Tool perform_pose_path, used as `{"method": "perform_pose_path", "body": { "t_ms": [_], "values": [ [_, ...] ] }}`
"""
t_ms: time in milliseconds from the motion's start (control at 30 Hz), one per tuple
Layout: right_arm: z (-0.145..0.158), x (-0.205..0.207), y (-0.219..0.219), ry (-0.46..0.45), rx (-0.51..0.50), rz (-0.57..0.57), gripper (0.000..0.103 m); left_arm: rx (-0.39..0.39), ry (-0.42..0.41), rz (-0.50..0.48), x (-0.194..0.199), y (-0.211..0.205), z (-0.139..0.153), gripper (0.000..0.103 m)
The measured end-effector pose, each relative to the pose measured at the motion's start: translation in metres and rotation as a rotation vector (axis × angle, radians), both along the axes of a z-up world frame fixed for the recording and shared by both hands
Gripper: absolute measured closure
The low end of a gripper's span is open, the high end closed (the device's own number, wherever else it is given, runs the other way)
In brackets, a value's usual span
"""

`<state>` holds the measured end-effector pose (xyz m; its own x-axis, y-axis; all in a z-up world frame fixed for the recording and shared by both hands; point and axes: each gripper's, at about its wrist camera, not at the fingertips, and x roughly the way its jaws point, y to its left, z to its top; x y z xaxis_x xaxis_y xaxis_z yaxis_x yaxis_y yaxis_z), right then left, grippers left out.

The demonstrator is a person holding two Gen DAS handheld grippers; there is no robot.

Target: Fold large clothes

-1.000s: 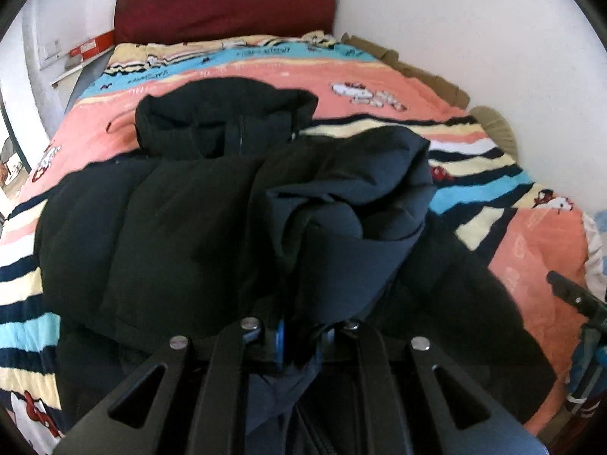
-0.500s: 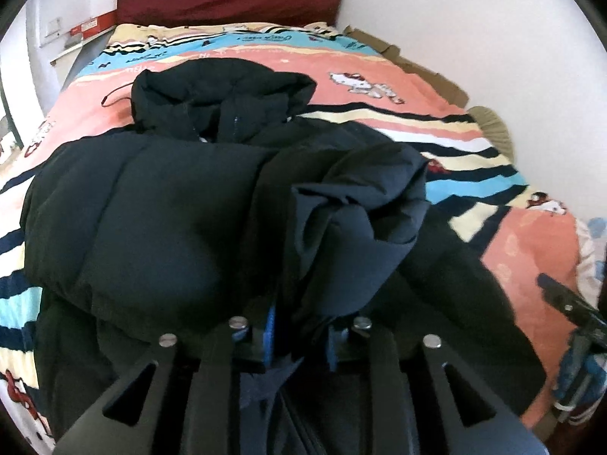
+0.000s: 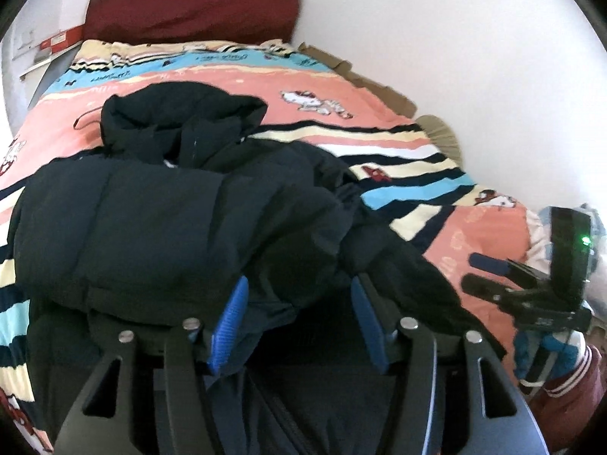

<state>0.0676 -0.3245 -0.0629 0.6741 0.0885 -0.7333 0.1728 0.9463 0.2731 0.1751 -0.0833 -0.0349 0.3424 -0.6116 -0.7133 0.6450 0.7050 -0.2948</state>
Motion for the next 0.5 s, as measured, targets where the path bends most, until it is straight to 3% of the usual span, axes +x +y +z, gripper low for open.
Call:
{"method": "perform_pose_path", "body": {
  "t_ms": [167, 500],
  "values": [
    [0.015, 0.018, 0.018, -0.006, -0.035, 0.043, 0.015, -0.016, -0.035, 0.074, 0.016, 0.040, 0.019, 0.048],
    [0.046, 0.110, 0.084, -0.066, -0.121, 0.217, 0.015, 0.069, -0.107, 0.308, 0.104, 0.128, 0.038, 0.048]
  ]
}}
